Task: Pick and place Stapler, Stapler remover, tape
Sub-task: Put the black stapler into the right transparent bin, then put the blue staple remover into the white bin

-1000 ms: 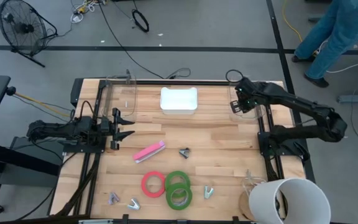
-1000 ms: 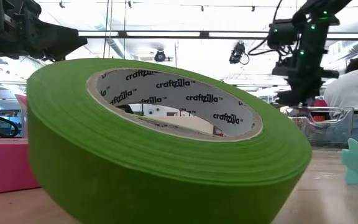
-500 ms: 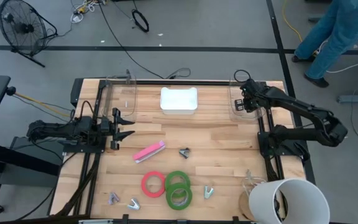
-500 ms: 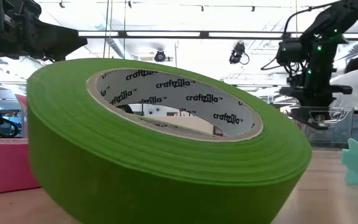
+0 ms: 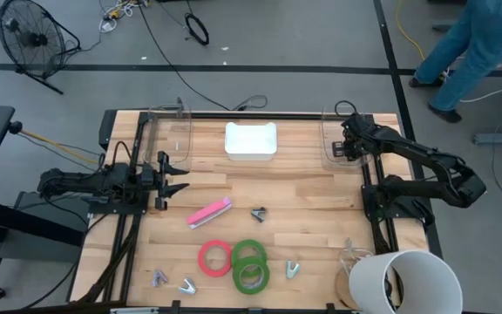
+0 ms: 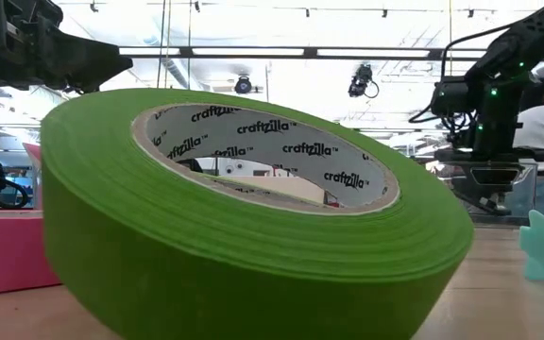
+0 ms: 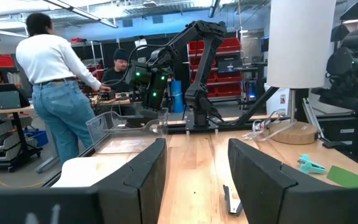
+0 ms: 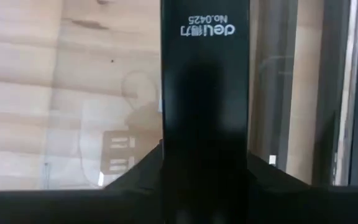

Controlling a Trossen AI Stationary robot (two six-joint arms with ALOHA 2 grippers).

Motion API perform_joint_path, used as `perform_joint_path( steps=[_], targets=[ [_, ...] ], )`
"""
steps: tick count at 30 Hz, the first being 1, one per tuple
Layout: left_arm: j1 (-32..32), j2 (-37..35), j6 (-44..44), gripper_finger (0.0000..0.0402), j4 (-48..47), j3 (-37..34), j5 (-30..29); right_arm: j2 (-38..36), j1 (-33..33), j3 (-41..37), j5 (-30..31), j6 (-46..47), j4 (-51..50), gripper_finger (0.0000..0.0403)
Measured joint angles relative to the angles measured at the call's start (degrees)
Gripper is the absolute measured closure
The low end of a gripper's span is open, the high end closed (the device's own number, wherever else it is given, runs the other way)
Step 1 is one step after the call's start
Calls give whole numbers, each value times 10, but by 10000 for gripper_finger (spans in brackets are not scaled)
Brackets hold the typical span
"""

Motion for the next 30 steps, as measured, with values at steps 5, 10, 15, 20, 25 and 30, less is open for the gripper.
perform_joint_path(
  steps=[5, 10, 15, 20, 25, 30],
  targets=[
    [0, 0, 0, 225, 0, 0, 0, 0, -1, 0, 8, 0, 14, 165],
    [0, 0, 0, 225, 0, 0, 0, 0, -1, 1, 18, -6, 19, 127],
    [0, 0, 0, 225, 0, 0, 0, 0, -1, 32, 21, -30, 9, 140],
    [0, 0, 0, 225, 0, 0, 0, 0, 0, 90, -7, -32, -38, 164],
    [0, 0, 0, 225, 1, 0, 0, -7, 7, 113, -53, -46, -87, 181],
    [0, 0, 0, 225, 1, 0, 0, -33, 34, 113, -102, -35, -89, 191]
  ],
)
